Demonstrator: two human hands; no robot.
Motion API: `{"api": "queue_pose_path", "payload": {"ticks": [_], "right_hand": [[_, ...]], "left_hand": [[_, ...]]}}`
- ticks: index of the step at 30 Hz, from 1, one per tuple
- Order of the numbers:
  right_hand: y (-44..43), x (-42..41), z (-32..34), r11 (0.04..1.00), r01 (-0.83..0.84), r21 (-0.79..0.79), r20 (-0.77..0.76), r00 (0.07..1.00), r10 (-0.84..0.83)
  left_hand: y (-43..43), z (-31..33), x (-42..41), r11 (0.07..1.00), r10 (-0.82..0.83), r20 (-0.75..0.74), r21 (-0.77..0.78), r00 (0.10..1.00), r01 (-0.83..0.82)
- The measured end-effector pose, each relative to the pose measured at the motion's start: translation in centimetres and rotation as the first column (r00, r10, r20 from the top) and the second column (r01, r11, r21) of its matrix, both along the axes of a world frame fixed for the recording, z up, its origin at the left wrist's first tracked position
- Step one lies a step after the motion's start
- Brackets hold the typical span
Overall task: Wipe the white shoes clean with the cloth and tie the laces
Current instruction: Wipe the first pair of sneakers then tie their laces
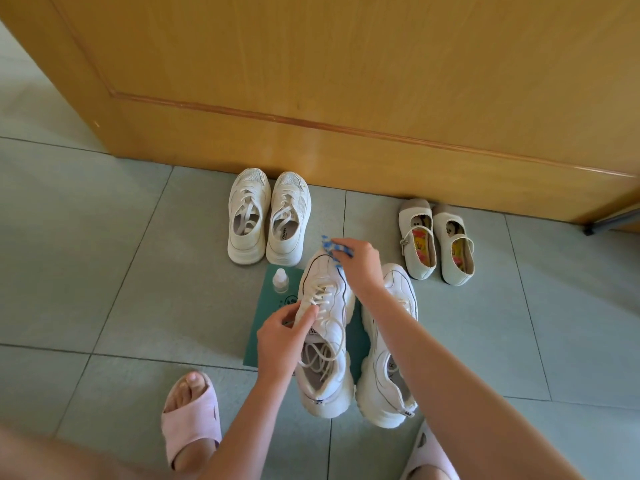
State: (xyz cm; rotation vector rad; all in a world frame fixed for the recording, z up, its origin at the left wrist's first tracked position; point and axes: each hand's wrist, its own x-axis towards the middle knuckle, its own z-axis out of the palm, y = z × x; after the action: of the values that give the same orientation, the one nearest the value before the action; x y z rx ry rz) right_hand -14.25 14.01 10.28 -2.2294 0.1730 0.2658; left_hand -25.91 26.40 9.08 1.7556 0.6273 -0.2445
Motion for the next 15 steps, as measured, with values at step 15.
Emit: {"api": "queue_pose_path", "payload": {"ticks": [15], "right_hand": [[-0.2, -8.4, -0.3, 0.951, 0.248, 0.182, 0.015, 0.967, -0.255]], "left_hand": [[0.8, -0.5, 0.2, 0.998, 0.010, -0.003, -0.068, 1.000, -0.010]]}}
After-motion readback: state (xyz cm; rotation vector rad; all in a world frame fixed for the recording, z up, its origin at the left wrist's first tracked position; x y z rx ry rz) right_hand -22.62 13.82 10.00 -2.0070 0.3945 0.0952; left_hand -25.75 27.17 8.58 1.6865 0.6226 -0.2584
